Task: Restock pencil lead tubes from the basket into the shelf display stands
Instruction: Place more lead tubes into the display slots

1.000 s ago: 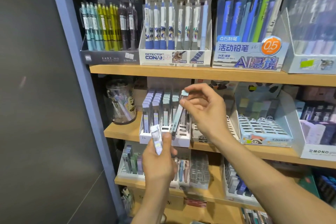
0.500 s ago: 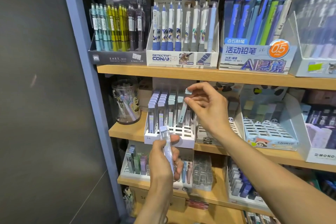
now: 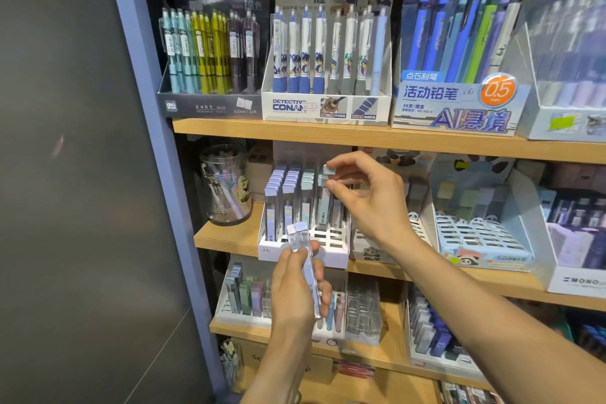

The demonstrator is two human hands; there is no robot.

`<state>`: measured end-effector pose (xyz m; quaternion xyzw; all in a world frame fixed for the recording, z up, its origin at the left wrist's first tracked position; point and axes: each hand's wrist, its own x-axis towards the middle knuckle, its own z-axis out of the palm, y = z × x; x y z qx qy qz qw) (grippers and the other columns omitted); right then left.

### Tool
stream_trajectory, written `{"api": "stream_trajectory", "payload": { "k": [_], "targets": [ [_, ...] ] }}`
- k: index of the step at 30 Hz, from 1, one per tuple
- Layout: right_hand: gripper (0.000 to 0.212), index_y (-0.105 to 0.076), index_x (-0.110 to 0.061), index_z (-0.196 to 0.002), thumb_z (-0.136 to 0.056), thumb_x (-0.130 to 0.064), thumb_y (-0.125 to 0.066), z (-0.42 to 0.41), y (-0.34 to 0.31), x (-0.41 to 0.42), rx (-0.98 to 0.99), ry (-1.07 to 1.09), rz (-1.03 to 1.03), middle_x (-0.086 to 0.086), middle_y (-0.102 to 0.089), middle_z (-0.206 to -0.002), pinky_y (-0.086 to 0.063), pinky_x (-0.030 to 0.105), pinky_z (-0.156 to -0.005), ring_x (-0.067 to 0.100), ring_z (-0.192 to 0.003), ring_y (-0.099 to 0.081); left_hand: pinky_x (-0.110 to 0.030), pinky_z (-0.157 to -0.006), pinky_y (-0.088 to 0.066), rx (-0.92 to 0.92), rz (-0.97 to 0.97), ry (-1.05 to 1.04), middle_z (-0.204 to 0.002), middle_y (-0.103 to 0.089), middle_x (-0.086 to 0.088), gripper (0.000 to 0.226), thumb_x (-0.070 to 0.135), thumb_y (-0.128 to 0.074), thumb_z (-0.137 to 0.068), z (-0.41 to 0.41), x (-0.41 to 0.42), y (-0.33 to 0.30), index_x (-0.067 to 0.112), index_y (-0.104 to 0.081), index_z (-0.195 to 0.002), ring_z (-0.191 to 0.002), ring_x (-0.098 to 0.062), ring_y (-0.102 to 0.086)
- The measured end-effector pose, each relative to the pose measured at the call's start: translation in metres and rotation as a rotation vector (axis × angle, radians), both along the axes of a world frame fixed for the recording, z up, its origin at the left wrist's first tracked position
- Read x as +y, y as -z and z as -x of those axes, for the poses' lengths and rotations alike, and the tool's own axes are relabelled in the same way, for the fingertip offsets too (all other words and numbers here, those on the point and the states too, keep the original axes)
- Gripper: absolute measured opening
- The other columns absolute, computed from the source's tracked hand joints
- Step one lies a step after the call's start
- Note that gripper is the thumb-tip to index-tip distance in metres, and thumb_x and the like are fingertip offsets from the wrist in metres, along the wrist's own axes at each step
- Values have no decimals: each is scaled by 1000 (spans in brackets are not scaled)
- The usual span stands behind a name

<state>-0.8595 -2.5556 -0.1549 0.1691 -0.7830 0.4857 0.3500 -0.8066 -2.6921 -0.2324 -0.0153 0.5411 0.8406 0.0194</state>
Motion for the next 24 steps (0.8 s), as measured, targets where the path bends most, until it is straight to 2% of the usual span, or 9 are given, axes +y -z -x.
{"api": "stream_trajectory", "payload": {
  "k": [7, 11, 18, 24],
  "targets": [
    [22, -71, -19, -107, -89, -8, -77, 3, 1, 1, -5, 18, -30, -5, -72, -97, -58, 16, -71, 10, -87, -69, -26, -38, -34, -2, 9, -30, -69, -55, -6, 27, 22, -43, -109, 1, -1, 0, 5, -63, -117, -44, -17, -44],
    [22, -72, -19, -105, -87, -7, -78, 3, 4, 7, -23, 50, -9, -2, -72, -93, -55, 12, -69, 9, -82, -68, -26, -39, -36, -19, 18, -50, -68, -55, -4, 24, 21, -45, -109, 2, -4, 1, 5, -62, -115, -45, -16, -45],
    [28, -74, -25, -112, -91, -6, -74, 4, 14, 1, -36, 59, -153, -10, -75, -100, -61, 21, -80, 1, -93, -71, -26, -40, -37, -32, 8, -57, -70, -57, -5, 24, 20, -45, -110, 4, -3, 1, 6, -63, -116, -45, -16, -46],
    [31, -76, -24, -114, -92, -3, -71, 6, 12, 0, -25, 90, -192, -13, -74, -100, -59, 17, -82, -1, -93, -69, -26, -40, -38, -25, 7, -45, -73, -58, -6, 22, 21, -47, -109, 4, -4, 1, 9, -64, -116, -45, -15, -46]
  ]
}}
